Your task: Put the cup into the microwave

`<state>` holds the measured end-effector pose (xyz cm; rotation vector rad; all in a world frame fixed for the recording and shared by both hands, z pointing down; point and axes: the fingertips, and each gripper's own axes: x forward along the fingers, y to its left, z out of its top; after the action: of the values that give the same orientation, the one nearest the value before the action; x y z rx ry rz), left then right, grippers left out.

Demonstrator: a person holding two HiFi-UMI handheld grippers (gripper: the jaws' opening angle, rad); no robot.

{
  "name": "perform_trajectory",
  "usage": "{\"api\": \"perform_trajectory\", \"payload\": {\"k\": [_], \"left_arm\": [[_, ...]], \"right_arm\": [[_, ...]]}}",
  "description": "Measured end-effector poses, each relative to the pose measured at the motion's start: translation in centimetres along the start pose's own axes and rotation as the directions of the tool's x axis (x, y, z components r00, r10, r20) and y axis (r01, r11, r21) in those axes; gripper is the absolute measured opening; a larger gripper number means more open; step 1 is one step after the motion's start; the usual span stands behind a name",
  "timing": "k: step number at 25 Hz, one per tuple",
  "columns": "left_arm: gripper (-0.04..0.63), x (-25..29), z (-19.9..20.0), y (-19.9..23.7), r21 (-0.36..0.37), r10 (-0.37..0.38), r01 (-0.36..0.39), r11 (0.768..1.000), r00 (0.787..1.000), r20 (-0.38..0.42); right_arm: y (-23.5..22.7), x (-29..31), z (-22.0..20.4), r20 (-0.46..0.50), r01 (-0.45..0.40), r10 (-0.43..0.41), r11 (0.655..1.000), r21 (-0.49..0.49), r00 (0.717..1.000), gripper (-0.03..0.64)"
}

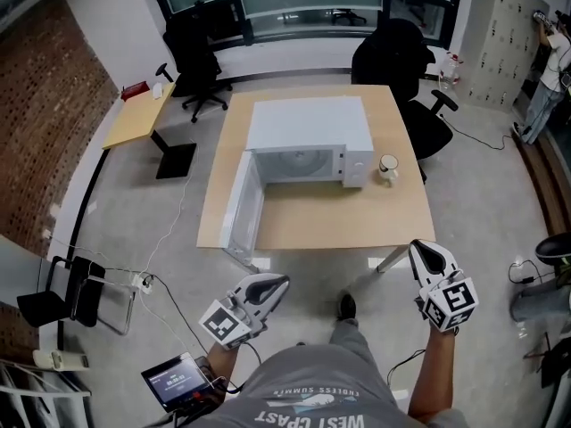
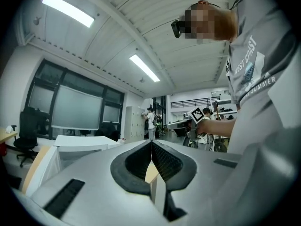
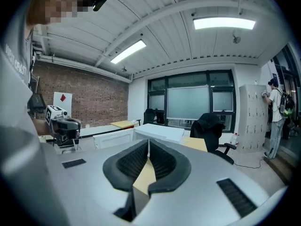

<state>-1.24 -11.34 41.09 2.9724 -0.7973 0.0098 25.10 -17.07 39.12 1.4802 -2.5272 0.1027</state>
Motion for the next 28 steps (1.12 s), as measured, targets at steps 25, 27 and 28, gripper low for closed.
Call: {"api": "perform_trajectory", "payload": {"k": [25, 27, 28], "left_arm": [[0.020, 18.9, -4.1, 16.3, -0.090, 0.192, -0.205, 0.975, 0.972, -0.133], [0.021, 19.6, -4.5, 16.8, -0.112, 0.204, -0.223, 0.968, 0.967, -0.154], [0.021, 19.8, -4.6, 17.0, -0.116, 0.209, -0.229, 0.966, 0.964, -0.162]], "right_arm": [[-28.5, 30.0, -16.6, -0.330, -0.005, 0.039, 0.995, 0.101, 0.943, 0.140], [-29.8, 31.6, -20.0, -0.395, 0.002, 0.036, 0.995, 0.095, 0.918, 0.151], [-30.4, 32.3, -21.6, -0.423, 0.005, 0.035, 0.996, 0.094, 0.906, 0.153]]}}
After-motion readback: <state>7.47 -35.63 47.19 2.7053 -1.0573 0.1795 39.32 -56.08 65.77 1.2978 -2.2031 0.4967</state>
